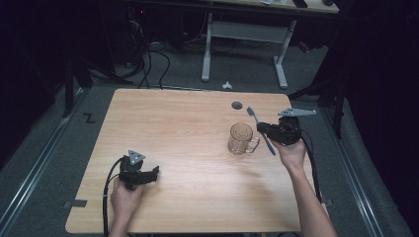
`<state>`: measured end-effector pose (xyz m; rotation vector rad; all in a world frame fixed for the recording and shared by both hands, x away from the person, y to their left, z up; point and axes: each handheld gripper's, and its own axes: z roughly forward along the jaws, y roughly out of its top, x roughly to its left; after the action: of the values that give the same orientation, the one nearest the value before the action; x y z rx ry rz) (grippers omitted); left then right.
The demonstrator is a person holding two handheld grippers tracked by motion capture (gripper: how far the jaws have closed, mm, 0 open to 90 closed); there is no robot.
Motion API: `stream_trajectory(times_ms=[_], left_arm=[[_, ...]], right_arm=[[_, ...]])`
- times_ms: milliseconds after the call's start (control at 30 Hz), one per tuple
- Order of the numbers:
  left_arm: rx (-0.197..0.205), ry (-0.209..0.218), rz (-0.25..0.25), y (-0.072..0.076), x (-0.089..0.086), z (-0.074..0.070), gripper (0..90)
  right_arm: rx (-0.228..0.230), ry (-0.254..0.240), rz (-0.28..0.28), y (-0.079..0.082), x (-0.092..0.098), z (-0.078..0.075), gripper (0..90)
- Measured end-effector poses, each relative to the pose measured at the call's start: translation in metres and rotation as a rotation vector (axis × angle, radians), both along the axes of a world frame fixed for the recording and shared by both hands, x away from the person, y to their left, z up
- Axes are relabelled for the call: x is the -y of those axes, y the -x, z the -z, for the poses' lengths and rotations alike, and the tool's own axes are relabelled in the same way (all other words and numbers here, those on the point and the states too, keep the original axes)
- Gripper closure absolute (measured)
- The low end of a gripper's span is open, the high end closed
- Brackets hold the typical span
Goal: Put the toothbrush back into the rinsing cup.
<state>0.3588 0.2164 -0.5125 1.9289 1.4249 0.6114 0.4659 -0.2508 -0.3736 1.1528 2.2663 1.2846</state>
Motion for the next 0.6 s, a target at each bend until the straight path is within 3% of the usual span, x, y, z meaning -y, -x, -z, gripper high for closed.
stream_trajectory(times_ms=[600], left_arm=[[0.000, 0.000, 0.000, 0.000, 0.000, 0.000, 17.2]], right_arm=[[0.001, -0.028, -0.008, -0.016, -0.012, -0.003, 79.7]])
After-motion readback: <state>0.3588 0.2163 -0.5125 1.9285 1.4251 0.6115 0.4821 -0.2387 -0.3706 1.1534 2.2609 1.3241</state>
